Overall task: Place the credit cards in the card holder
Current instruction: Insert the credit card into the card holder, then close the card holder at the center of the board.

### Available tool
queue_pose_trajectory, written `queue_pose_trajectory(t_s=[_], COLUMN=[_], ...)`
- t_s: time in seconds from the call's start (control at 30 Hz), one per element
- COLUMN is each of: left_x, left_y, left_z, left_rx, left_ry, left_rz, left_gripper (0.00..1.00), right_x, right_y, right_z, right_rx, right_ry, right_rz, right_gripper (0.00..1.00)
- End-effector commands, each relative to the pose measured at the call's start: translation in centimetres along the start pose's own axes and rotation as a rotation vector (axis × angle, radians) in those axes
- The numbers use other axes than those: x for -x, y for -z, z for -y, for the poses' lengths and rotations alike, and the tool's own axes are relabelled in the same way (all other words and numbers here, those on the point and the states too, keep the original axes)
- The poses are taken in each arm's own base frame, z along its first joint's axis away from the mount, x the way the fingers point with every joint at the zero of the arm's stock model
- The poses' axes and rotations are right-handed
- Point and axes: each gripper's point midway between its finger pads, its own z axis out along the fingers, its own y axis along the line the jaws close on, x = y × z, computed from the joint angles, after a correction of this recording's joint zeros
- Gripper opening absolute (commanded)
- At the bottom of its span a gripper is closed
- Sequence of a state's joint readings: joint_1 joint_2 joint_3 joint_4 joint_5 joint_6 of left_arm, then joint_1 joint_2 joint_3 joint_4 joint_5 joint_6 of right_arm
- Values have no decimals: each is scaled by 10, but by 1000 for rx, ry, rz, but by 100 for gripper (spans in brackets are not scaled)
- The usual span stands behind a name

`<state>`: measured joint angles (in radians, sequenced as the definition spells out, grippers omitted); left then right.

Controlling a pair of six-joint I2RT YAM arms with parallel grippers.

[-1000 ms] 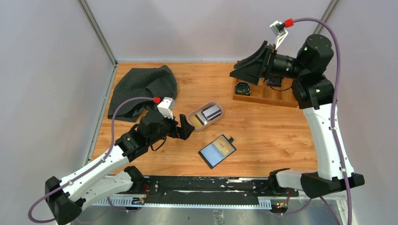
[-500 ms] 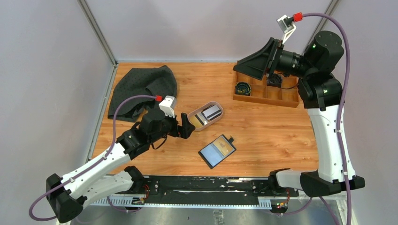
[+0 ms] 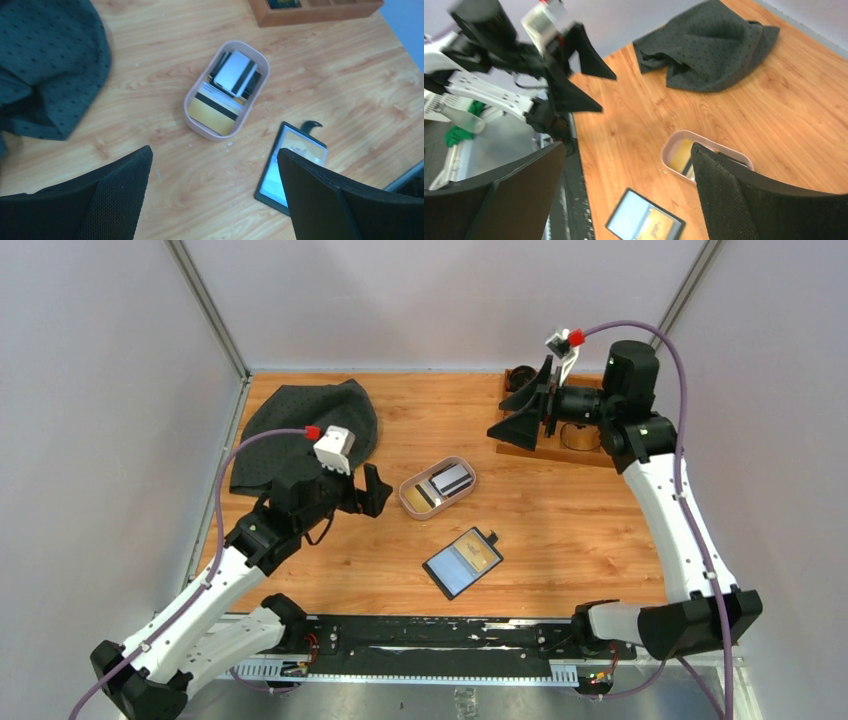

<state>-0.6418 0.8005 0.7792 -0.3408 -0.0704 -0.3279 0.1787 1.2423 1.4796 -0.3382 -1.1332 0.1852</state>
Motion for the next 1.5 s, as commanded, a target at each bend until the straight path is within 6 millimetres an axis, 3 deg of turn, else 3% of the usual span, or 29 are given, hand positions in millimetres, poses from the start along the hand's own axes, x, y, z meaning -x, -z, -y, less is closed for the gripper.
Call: queue_pose_trajectory(t_s=[0.0,0.23,0.5,0.83,1.3,1.47], left_x=[13,-9,-24,-25,-28,-31], left_y=[5,-5,-4,-3,-3,-6], left_z=[-16,-54,-66,-70,-75,-74], left_rx=[-2,69,109,127,148,138], left_ry=[-92,-133,-158,-167,-172,-168], left_rz=[-16,-76,-111,-120,-134,-146], left_gripper=[100,100,100,100,100,100], right_x=[-23,-60,-101,-147,-176,-198], right_y=[-3,-8,-15,-18,-6,-5], right_z=[28,66,89,95,90,95], right_rx=[9,-95,-134,-125,-130,-125], right_ry=[207,237,250,242,266,247], right_rz=[-40,-176,-299,-389,-368,-393], right_gripper=[99,97,96,96,99,99])
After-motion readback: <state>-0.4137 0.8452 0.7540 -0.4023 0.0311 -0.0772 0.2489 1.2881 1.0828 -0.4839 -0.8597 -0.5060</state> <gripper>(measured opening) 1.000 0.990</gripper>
